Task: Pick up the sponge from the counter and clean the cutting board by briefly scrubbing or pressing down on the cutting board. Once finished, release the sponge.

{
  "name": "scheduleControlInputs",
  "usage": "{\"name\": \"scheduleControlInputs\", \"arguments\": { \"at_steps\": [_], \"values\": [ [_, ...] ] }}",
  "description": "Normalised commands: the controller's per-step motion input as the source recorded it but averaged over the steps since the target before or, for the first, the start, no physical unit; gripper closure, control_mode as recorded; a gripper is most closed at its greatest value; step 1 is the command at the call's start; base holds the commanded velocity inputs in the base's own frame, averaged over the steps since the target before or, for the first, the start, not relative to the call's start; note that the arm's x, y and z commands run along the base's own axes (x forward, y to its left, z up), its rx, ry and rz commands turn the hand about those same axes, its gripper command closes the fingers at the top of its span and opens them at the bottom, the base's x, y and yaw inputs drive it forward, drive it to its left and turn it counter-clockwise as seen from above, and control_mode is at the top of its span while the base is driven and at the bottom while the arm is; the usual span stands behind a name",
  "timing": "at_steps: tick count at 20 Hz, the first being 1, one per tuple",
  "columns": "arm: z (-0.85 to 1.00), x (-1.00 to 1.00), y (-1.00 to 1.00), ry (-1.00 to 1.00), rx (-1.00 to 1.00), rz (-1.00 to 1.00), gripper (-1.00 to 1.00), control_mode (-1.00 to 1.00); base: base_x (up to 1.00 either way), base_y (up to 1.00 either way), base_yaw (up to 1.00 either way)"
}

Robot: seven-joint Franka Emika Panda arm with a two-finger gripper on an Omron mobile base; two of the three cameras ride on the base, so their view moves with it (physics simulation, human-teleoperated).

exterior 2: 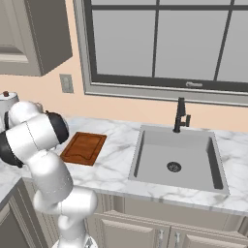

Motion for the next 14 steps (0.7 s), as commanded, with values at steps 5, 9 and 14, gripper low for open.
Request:
{"name": "scheduleControlInputs", "arguments": {
  "at_steps": [5,9,14],
  "values": [
    [0.20,-0.40,-0.13,-0.06,0.00,0.01,-1.00,-1.00,0.00,0.00,0.00],
    [0.00,0.00,-0.46,-0.06,0.00,0.01,-1.00,-1.00,0.00,0.00,0.00],
    [0.28,-0.28,-0.42,-0.08,0.00,0.03,-1.00,-1.00,0.00,0.00,0.00]
  ]
}}
